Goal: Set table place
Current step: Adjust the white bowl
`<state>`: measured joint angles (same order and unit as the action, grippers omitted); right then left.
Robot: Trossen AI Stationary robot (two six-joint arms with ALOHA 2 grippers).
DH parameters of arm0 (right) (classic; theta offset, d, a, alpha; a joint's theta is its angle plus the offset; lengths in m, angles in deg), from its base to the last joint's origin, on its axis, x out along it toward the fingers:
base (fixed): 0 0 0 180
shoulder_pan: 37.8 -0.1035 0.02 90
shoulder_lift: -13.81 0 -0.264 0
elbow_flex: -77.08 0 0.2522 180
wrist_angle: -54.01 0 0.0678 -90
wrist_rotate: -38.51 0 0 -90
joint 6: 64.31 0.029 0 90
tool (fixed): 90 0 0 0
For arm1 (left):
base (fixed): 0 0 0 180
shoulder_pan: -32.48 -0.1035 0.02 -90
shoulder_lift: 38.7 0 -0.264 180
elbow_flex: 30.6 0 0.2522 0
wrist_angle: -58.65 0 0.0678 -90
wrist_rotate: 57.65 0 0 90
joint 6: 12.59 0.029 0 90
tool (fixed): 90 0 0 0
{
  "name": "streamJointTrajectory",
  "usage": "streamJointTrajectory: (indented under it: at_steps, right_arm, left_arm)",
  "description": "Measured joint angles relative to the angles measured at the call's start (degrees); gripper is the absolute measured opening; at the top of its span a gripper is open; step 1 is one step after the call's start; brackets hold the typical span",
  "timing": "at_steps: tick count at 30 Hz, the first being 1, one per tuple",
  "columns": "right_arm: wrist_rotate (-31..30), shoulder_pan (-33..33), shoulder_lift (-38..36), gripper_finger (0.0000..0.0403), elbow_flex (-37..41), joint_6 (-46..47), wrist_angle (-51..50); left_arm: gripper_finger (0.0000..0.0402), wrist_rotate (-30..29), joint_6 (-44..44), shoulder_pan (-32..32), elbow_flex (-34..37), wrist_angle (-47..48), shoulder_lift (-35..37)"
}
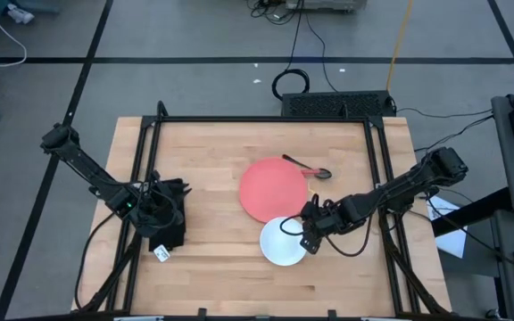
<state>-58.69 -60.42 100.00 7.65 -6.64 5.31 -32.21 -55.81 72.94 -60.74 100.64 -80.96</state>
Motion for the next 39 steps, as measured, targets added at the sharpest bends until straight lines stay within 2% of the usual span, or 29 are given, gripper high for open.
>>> streamJointTrajectory:
  at_steps: [11, 25, 30, 39]
  right_arm:
    - [0.02, 0.0, 0.15, 0.0251, 1.63, -0.26, 3.8]
    - [1.33, 0.02, 4.21, 0.0247, 1.63, -2.98, 6.85]
    - [1.31, 0.02, 4.64, 0.0208, 1.63, -3.83, 7.19]
    - [1.32, 0.04, 4.7, 0.0095, 1.63, -4.32, 7.56]
  left_arm:
    - [0.0081, 0.0, 0.0, 0.0, 0.0, 0.02, -0.01]
    - [0.0081, 0.0, 0.94, 0.02, 0.0, -0.22, 0.01]
    - [0.0081, 0.0, 0.96, 0.01, 0.0, -0.26, -0.01]
    - [0.0081, 0.0, 1.07, 0.0, 0.0, -0.35, -0.01]
